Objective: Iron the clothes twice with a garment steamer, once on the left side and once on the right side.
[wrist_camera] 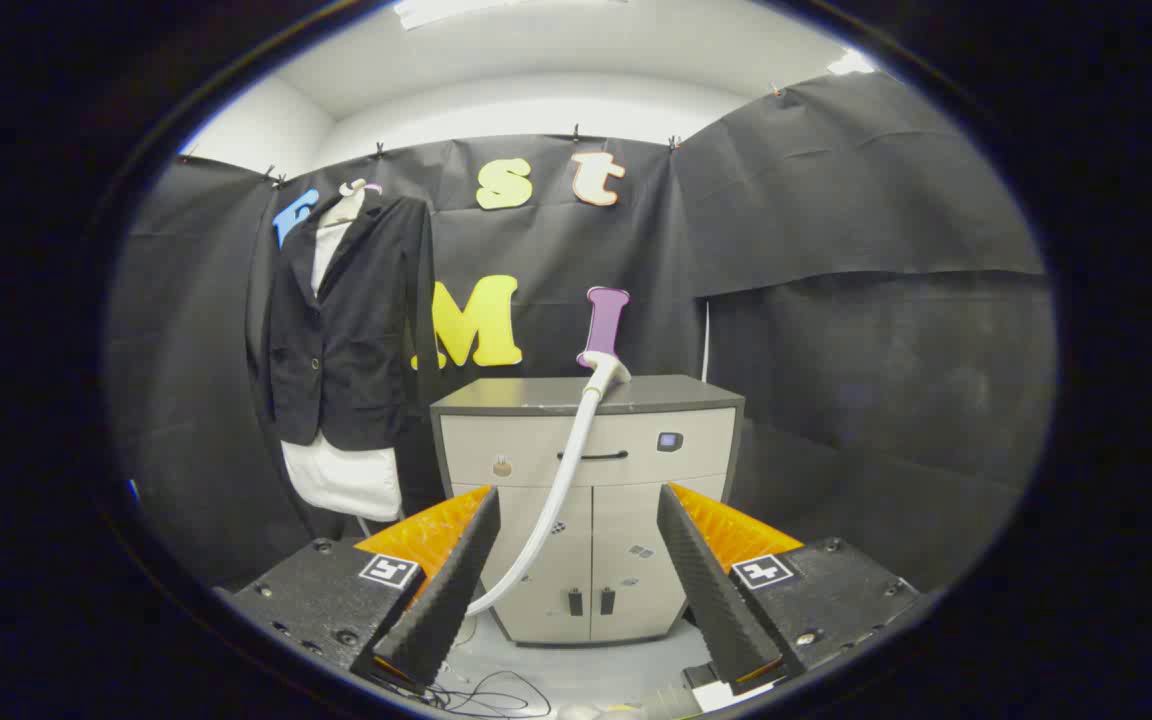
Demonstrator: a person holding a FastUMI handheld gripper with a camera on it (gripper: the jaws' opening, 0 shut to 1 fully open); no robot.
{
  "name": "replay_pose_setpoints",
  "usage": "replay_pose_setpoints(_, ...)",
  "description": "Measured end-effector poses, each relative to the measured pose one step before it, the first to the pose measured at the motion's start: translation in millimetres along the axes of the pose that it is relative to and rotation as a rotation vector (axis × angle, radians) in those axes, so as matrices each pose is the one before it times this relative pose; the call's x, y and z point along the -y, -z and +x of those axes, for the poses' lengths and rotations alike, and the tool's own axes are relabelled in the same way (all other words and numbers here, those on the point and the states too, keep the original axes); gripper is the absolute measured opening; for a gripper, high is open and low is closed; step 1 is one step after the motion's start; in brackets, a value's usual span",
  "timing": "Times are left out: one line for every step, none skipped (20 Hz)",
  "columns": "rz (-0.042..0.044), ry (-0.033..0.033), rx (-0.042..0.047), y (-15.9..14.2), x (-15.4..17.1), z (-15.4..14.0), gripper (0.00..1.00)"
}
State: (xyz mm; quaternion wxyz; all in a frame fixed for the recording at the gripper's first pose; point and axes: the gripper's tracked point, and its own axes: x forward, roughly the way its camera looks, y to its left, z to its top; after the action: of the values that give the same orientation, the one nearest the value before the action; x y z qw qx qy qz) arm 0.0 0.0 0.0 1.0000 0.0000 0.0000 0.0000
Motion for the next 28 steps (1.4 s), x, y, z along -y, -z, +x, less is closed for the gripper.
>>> replay_pose_setpoints(-0.00216,0.00192,0.00042,0.27,-1.66,0.15,0.99)
replay_pose_setpoints(-0.00307,0.00147,0.00228,-0.9,-1.79,1.13,0.99)
replay_pose_setpoints(-0.00143,0.00103,0.00149,-1.69,-1.84,0.74,0.99)
replay_pose_setpoints(0.00203,-0.00186,-0.00041,1.14,-2.23,0.49,0.99)
replay_pose_setpoints(0.0058,0.00218,-0.00428,-0.65,-1.81,0.01,0.99)
replay_pose_setpoints(0.00813,0.00065,-0.00221,0.16,-2.13,1.89,0.99)
replay_pose_setpoints(0.00808,0.00246,-0.00092,0.0,-2.87,1.89,0.99)
replay_pose_setpoints(0.00434,0.00197,-0.00266,0.63,-1.96,1.69,0.99)
replay_pose_setpoints(-0.00139,0.00246,-0.00408,-0.17,-2.86,1.26,0.99)
replay_pose_setpoints(-0.00832,0.00324,-0.00085,0.99,-2.09,1.8,0.99)
replay_pose_setpoints(-0.00541,0.00433,0.00156,-0.03,-1.88,1.42,0.99)
replay_pose_setpoints(0.00317,0.00236,-0.00094,-0.32,-2.28,2.05,0.99)
replay_pose_setpoints(0.00495,0.00443,-0.00274,0.08,-2.09,1.56,0.99)
replay_pose_setpoints(0.00296,0.00438,-0.00357,-0.89,-1.02,1.59,0.99)
replay_pose_setpoints(0.00004,0.00618,-0.00378,-0.92,-0.66,2.36,0.99)
replay_pose_setpoints(-0.00131,0.01269,-0.00194,-1.26,1.98,4.59,0.99)
replay_pose_setpoints(-0.00061,0.00643,0.002,-4.78,1.17,4.83,0.99)
replay_pose_setpoints(0.00016,0.00282,0.00061,-5.98,0.33,4.59,0.99)
replay_pose_setpoints(-0.00186,0.00795,0.00027,-6.32,2.13,6.01,0.99)
replay_pose_setpoints(-0.00425,0.00658,0.00225,-6.11,2.76,7.82,0.99)
replay_pose_setpoints(-0.00582,0.00432,0.00283,-8.21,2.27,8.94,0.99)
replay_pose_setpoints(-0.00305,0.00103,0.00353,-7.88,0.94,10.45,0.99)
replay_pose_setpoints(-0.00386,-0.00126,0.00402,-9.78,0.83,11.58,0.99)
replay_pose_setpoints(-0.00575,-0.00225,0.00293,-9.0,1.4,12.44,0.99)
replay_pose_setpoints(-0.0049,0.00278,0.00337,-8.9,3.03,14.54,0.99)
replay_pose_setpoints(0.0002,-0.00259,0.00355,-8.01,2.8,16.69,0.99)
replay_pose_setpoints(0.0034,-0.00248,0.00021,-8.65,2.5,17.39,0.99)
replay_pose_setpoints(0.00521,0.00054,-0.00832,-4.65,4.17,18.48,0.99)
